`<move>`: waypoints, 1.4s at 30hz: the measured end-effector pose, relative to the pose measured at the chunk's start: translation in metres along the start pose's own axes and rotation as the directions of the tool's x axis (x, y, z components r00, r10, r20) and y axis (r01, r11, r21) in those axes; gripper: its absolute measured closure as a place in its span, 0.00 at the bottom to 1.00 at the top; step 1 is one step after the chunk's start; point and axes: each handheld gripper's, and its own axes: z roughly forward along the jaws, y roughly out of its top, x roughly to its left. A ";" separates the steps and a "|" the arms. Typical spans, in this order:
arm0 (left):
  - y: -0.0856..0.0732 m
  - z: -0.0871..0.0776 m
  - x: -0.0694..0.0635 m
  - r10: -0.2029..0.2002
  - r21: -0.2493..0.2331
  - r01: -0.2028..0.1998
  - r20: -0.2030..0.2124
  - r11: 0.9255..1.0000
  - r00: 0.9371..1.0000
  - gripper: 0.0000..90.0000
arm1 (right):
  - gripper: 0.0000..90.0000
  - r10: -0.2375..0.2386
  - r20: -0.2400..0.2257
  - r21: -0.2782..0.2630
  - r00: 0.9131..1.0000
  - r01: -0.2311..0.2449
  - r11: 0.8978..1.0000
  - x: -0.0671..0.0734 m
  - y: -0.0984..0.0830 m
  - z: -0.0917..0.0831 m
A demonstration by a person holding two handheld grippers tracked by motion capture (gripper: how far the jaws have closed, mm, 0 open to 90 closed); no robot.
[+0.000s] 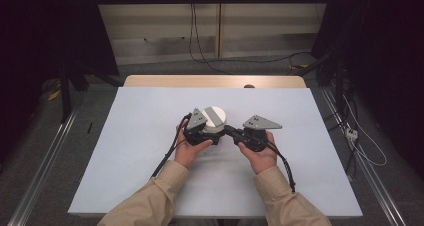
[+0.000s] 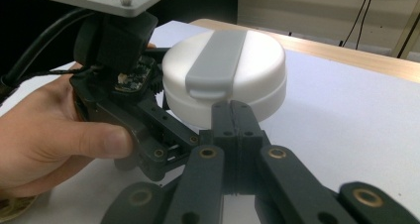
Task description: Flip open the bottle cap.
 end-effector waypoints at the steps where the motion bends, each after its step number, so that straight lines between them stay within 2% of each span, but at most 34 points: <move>1: 0.000 0.000 0.000 -0.001 0.000 0.001 0.000 1.000 1.000 0.21 | 1.00 0.001 0.002 0.003 1.000 -0.001 1.000 0.000 -0.001 0.001; 18: 0.000 0.000 0.000 0.000 0.001 0.000 -0.002 1.000 1.000 0.21 | 1.00 -0.013 -0.018 -0.014 1.000 0.012 1.000 0.005 0.005 0.004; 42: 0.000 0.000 0.000 -0.003 0.002 0.003 0.003 1.000 1.000 0.21 | 1.00 -0.015 -0.020 -0.058 1.000 0.014 0.998 0.008 0.029 0.008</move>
